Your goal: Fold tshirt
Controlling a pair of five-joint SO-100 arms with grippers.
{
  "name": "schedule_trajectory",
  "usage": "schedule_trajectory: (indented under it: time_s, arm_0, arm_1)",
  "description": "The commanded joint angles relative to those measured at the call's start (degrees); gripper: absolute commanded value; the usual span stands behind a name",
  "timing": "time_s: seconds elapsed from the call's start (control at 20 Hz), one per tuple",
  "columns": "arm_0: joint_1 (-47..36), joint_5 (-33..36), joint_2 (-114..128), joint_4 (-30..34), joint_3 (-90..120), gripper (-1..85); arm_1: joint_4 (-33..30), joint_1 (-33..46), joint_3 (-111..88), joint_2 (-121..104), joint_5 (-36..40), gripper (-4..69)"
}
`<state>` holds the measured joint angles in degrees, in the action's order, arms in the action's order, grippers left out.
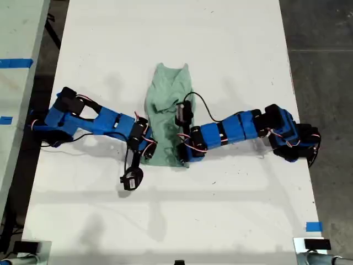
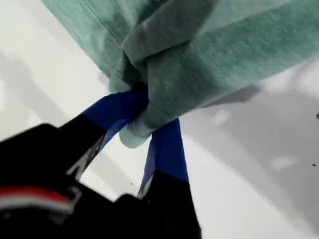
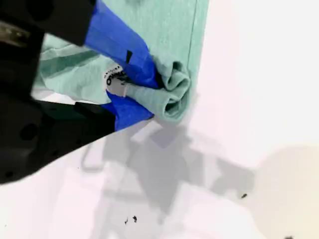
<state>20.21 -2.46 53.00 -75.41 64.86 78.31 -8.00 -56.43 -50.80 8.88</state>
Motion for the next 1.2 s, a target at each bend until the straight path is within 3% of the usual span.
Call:
schedule_trajectory:
  time_s: [0.0,0.3,0.5,0.65,0.95,1.15]
  arm_0:
    - [0.7,-0.26,2.37,0.44,-1.76,0.1]
    - [5.71,7.12,1.76,-5.89,-23.91,0.1]
    - [4.75,12.3,7.65,-1.58,-23.55,0.0]
    - [-1.41,14.41,11.34,-6.33,-22.24,0.0]
    - [-21.62,27.42,19.95,-14.59,-21.62,0.0]
    - [-33.93,34.54,17.58,-14.94,-19.25,0.0]
  arm_1:
    - [3.87,-1.41,-0.09,-3.96,-0.62,-2.0]
    - [8.53,-8.09,1.58,-20.13,1.23,-1.9]
    - [8.09,-6.68,2.64,-25.75,4.83,-1.9]
    - [8.09,1.05,-2.81,-31.03,8.88,-1.9]
    - [8.0,23.38,-7.47,-39.55,21.36,-1.9]
    - [-1.05,36.21,-17.49,-42.36,26.63,-1.9]
